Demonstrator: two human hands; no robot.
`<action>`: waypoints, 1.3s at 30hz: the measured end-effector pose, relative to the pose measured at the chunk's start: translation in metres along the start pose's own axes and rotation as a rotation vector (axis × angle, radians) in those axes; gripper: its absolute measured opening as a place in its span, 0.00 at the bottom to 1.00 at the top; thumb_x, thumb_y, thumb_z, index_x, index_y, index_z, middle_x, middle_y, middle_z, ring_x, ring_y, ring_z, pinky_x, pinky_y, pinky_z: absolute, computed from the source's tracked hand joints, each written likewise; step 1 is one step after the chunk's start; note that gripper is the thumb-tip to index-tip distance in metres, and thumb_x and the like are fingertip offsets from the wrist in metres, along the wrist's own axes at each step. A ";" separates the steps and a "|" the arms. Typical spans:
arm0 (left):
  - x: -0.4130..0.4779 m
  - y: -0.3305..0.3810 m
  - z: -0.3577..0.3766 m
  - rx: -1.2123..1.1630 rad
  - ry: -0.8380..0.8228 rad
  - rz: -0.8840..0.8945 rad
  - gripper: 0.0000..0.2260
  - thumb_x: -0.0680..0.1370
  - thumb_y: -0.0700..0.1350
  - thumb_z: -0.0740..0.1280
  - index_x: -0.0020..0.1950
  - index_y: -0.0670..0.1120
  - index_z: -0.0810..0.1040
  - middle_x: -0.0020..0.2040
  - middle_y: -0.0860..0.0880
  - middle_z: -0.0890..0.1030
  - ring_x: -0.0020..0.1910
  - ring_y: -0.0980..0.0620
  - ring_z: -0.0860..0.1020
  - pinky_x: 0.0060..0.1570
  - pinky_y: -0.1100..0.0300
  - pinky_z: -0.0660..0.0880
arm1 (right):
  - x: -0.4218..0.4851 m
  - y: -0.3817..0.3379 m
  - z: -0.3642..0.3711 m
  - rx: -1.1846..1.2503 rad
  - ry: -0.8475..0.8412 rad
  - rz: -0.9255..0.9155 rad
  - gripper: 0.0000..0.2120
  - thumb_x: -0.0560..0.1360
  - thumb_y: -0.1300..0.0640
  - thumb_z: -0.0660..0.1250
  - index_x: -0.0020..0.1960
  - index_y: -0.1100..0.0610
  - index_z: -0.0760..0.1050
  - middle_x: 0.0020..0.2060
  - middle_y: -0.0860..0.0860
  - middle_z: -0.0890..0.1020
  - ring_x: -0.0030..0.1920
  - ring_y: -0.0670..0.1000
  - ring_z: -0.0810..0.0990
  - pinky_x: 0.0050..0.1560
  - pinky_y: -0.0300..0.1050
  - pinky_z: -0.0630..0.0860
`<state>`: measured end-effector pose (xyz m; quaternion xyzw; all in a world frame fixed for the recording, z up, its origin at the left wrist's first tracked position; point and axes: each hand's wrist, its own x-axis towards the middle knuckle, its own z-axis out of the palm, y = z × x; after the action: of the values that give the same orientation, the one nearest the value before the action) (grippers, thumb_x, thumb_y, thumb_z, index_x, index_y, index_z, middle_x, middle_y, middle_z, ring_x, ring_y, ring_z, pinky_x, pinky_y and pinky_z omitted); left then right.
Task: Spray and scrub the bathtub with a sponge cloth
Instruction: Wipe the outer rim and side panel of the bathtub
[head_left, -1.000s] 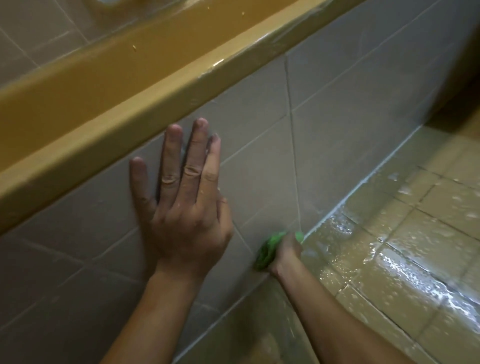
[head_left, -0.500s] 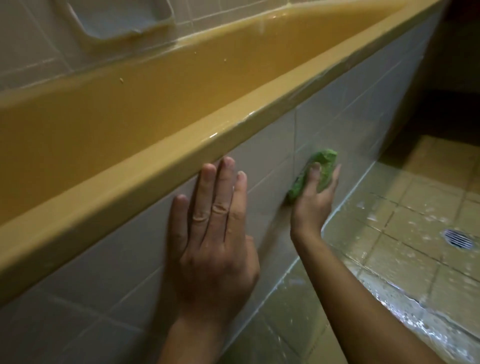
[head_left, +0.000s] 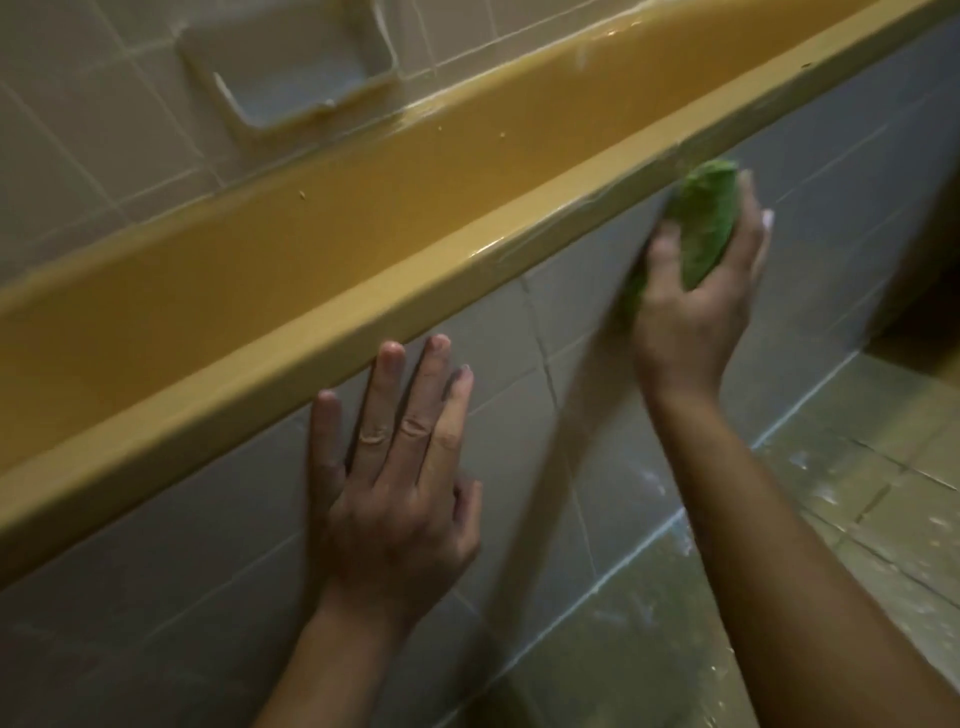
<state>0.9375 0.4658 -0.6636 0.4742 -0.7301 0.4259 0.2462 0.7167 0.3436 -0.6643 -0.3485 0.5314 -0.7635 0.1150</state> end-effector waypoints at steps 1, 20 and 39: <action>0.008 0.003 0.002 0.014 -0.003 0.022 0.27 0.79 0.45 0.59 0.79 0.44 0.71 0.82 0.46 0.64 0.84 0.45 0.56 0.82 0.41 0.46 | 0.026 0.004 -0.003 0.035 0.060 0.081 0.32 0.75 0.40 0.62 0.79 0.45 0.64 0.77 0.54 0.69 0.75 0.53 0.70 0.72 0.41 0.69; 0.080 0.068 0.026 0.219 -0.241 0.180 0.35 0.75 0.45 0.69 0.81 0.40 0.63 0.82 0.43 0.59 0.85 0.45 0.48 0.81 0.42 0.44 | 0.051 0.014 0.000 0.141 0.086 0.042 0.24 0.83 0.49 0.64 0.74 0.62 0.72 0.74 0.67 0.69 0.76 0.67 0.66 0.74 0.63 0.65; 0.067 0.068 0.044 0.046 -0.077 0.185 0.23 0.79 0.39 0.61 0.75 0.40 0.74 0.78 0.44 0.69 0.82 0.46 0.62 0.82 0.48 0.54 | -0.015 0.041 -0.012 0.079 -0.164 -0.402 0.21 0.83 0.50 0.63 0.74 0.55 0.70 0.74 0.63 0.69 0.76 0.70 0.66 0.75 0.71 0.61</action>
<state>0.8491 0.4080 -0.6616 0.4262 -0.7698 0.4450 0.1667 0.7117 0.3434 -0.7089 -0.5036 0.4099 -0.7603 0.0169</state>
